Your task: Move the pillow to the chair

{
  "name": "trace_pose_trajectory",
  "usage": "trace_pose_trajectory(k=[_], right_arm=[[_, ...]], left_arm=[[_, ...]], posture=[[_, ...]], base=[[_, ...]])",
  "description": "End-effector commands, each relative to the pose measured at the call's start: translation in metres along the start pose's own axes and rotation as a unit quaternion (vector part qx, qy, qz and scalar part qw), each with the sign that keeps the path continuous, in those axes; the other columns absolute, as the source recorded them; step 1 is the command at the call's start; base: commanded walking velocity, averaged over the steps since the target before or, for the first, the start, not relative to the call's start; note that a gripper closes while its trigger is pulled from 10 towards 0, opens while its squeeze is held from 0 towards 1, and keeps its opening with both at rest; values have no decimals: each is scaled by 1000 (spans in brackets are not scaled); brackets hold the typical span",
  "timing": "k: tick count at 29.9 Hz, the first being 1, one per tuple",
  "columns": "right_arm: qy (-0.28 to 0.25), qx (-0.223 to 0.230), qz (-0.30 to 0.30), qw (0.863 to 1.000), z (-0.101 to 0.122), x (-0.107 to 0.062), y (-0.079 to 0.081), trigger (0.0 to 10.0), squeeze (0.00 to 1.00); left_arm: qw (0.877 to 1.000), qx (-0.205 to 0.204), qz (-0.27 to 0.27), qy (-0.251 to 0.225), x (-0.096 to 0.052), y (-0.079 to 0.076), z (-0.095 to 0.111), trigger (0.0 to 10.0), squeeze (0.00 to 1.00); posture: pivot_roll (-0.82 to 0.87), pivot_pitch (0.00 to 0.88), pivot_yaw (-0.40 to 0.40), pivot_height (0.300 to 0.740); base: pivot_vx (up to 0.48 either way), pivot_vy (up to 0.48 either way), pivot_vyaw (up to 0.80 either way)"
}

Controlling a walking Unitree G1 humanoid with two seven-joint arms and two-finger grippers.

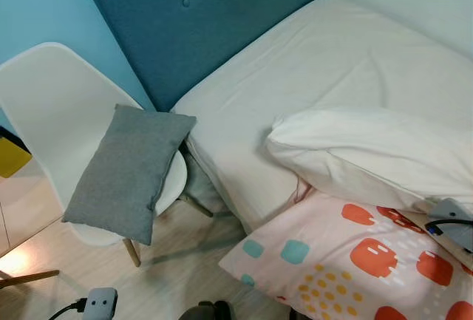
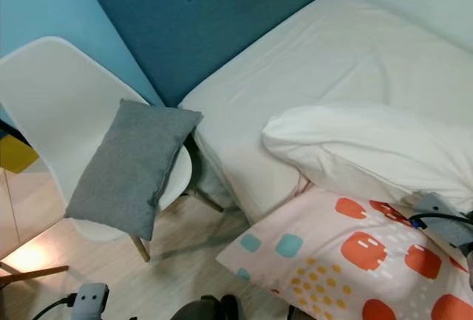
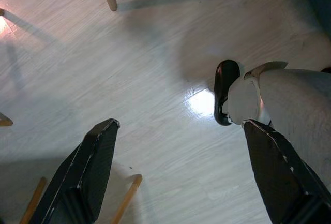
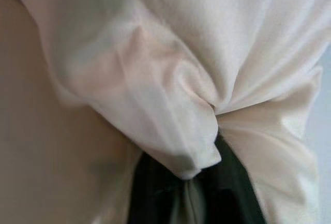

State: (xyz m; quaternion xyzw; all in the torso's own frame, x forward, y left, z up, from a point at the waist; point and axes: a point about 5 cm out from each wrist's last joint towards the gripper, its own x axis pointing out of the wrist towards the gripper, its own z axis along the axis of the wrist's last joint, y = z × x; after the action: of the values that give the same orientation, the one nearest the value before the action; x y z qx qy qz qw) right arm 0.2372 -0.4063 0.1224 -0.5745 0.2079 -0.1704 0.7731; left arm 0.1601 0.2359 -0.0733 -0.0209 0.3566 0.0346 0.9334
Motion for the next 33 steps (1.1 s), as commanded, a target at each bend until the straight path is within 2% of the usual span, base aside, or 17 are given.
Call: trace_pose_trajectory(k=[1,6,7,8,9,10,11,16,17,19,20,22,25,28,30,31,33], right_arm=[[22,9,28,999,-11,-4,12,0,0],[16,52,39,998,-6,-2,16,0,0],[6,219,45,975,14,2,21,0,0],[6,219,45,975,14,2,21,0,0],[-11,279,47,959,25,4,21,0,0],[-47,354,47,933,52,9,15,0,0],[-47,354,47,933,52,9,15,0,0],[-162,430,46,887,115,16,-14,0,0],[-162,430,46,887,115,16,-14,0,0],[-209,460,38,862,137,19,-32,0,0],[-209,460,38,862,137,19,-32,0,0],[-263,489,18,832,159,19,-60,0,0],[-337,490,-9,804,187,13,-94,0,0],[-360,492,-12,793,196,10,-102,0,0],[-405,495,-9,769,213,1,-116,0,0],[-405,495,-9,769,213,1,-116,0,0],[-474,481,-3,738,240,-15,-134,0,0]], left_arm=[[1000,2,15,27,-7,10,-12,10000,0],[1000,-1,16,23,-4,8,-8,10000,0],[1000,-5,21,16,1,5,-1,10000,0],[1000,-5,21,16,1,5,-1,10000,0],[1000,-6,23,13,3,4,2,10000,0],[999,-12,29,3,8,1,12,10000,0],[999,-12,29,3,8,1,12,10000,0],[998,-36,49,-26,20,-2,38,10000,0],[998,-36,49,-26,20,-2,38,10000,0],[996,-51,58,-41,25,-4,52,10000,0],[996,-51,58,-41,25,-4,52,10000,0],[994,-62,62,-60,31,-8,69,10000,0],[991,-78,63,-83,36,-13,89,10000,0],[991,-81,64,-87,37,-14,92,10000,0],[990,-85,66,-89,39,-16,97,10000,0],[990,-85,66,-89,39,-16,97,10000,0],[989,-90,69,-91,40,-18,98,10000,0]], posture=[[-2,317,148,740],[-4,305,146,740],[-12,259,142,740],[-12,259,142,740],[-13,253,141,740],[-22,210,138,740],[-22,210,138,740],[-34,125,130,740],[-34,125,130,740],[-31,81,123,740],[-31,81,123,740],[-29,50,117,740],[-23,4,106,740],[-20,0,104,740],[-18,0,101,740],[-18,0,101,740],[-14,0,97,740]], base=[[0,0,0],[0,0,0],[0,0,0],[0,0,0],[0,0,0],[0,0,0],[0,0,0],[0,0,0],[0,0,0],[0,0,0],[0,0,0],[0,0,0],[0,0,0],[0,0,0],[0,0,0],[0,0,0],[0,0,538]])
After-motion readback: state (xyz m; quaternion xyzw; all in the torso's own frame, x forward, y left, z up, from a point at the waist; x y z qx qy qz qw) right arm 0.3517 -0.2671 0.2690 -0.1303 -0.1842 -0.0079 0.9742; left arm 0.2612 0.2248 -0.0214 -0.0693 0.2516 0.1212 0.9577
